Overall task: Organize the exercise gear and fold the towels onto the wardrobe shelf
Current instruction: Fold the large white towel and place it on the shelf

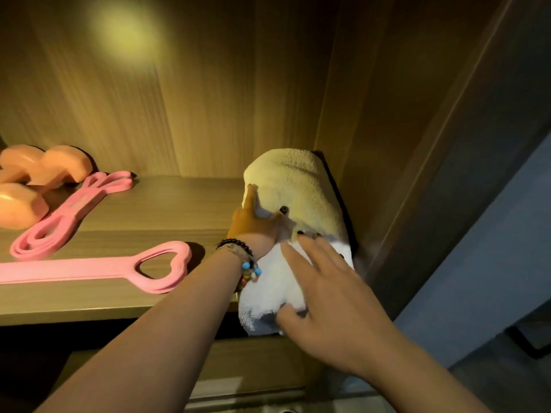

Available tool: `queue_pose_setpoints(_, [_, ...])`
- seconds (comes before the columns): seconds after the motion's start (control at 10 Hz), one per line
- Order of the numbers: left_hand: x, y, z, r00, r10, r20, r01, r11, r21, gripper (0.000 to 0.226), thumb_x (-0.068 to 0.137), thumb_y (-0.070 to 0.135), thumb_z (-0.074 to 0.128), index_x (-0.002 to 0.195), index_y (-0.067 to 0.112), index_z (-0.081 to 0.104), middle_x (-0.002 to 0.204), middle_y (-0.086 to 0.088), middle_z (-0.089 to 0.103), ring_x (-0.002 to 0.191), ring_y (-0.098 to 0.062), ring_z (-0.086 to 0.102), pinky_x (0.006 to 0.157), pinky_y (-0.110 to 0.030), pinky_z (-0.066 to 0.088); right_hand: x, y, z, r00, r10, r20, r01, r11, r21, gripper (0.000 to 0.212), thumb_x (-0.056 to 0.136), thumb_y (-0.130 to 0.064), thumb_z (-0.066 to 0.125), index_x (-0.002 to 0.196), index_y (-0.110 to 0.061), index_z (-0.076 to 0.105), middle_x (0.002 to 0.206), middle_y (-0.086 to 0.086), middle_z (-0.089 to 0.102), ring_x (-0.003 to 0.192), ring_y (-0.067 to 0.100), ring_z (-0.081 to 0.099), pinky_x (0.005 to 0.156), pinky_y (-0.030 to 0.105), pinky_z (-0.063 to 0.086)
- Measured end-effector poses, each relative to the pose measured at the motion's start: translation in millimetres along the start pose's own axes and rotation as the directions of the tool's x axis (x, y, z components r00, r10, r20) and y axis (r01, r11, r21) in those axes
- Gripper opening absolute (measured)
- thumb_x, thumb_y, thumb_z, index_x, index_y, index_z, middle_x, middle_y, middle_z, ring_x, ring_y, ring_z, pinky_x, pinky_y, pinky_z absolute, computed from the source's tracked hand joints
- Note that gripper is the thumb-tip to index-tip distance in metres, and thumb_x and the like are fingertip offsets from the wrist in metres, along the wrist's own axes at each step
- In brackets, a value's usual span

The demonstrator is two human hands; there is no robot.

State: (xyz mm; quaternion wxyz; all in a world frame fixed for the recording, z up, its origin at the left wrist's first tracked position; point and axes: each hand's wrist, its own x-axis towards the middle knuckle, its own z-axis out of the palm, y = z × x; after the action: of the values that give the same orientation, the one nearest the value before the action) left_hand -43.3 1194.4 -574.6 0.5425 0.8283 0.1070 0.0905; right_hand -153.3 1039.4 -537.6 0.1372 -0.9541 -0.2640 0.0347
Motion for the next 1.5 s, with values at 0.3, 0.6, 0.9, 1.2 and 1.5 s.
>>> queue_pose_setpoints(0.3, [-36.9, -42.6, -32.1, 0.991, 0.054, 0.123, -0.059, 0.998, 0.034, 0.050, 0.093, 0.065, 0.026, 0.141, 0.063, 0.014, 0.149, 0.012, 0.040, 0.135, -0.021, 0.041, 0.103, -0.031, 0.033, 12.4, 13.0, 17.1, 1.000, -0.005, 0.007, 0.006, 0.968, -0.252, 0.109, 0.077, -0.055, 0.066, 0.138, -0.047, -0.024, 0.156, 0.000, -0.016, 0.144, 0.038, -0.001, 0.108, 0.053, 0.032])
queue_pose_setpoints(0.6, [-40.8, -45.1, -33.2, 0.975, 0.196, 0.107, -0.154, 0.937, -0.312, 0.069, 0.083, 0.054, 0.061, 0.144, 0.048, 0.028, 0.147, 0.017, 0.039, 0.131, 0.000, 0.040, 0.106, -0.022, 0.038, 57.8, 34.8, -11.1, 0.994, 0.062, 0.091, -0.051, 0.992, -0.117, 0.108, 0.072, -0.059, 0.067, 0.149, -0.044, -0.006, 0.160, -0.015, -0.004, 0.145, 0.022, 0.019, 0.105, 0.043, 0.038])
queue_pose_setpoints(0.9, [-36.6, -53.2, -36.1, 0.933, 0.315, 0.174, -0.274, 0.935, -0.223, 0.086, 0.075, 0.073, 0.057, 0.147, 0.049, 0.017, 0.157, 0.015, 0.023, 0.142, -0.004, 0.026, 0.117, -0.046, 0.026, 86.0, 37.5, -13.5, 0.992, 0.089, 0.087, -0.073, 0.981, -0.178, 0.102, 0.080, -0.061, 0.055, 0.153, -0.027, -0.007, 0.160, -0.003, -0.010, 0.147, 0.022, -0.009, 0.118, 0.041, 0.009])
queue_pose_setpoints(1.2, [-35.4, -48.1, -34.9, 0.838, 0.495, 0.229, -0.473, 0.869, -0.149, 0.068, 0.086, 0.044, 0.048, 0.145, 0.055, 0.016, 0.159, 0.016, 0.017, 0.148, -0.008, -0.003, 0.120, -0.044, 0.006, 57.5, 37.6, 31.6, 0.968, -0.047, -0.246, -0.008, 0.976, -0.217, 0.109, 0.070, -0.078, 0.041, 0.151, -0.027, -0.011, 0.161, -0.005, -0.009, 0.147, 0.023, -0.011, 0.100, 0.043, 0.039])
queue_pose_setpoints(1.5, [-52.4, -46.8, -28.8, 0.906, 0.377, 0.192, -0.406, 0.903, 0.142, 0.077, 0.084, 0.048, 0.029, 0.154, 0.022, 0.008, 0.160, 0.010, -0.004, 0.147, -0.005, -0.004, 0.122, -0.037, 0.006, 56.8, 31.1, 26.2, 0.980, 0.004, -0.197, -0.052, 0.970, -0.238, 0.113, 0.073, -0.073, 0.049, 0.152, -0.018, -0.010, 0.161, 0.002, -0.007, 0.147, 0.027, -0.013, 0.114, 0.047, 0.028])
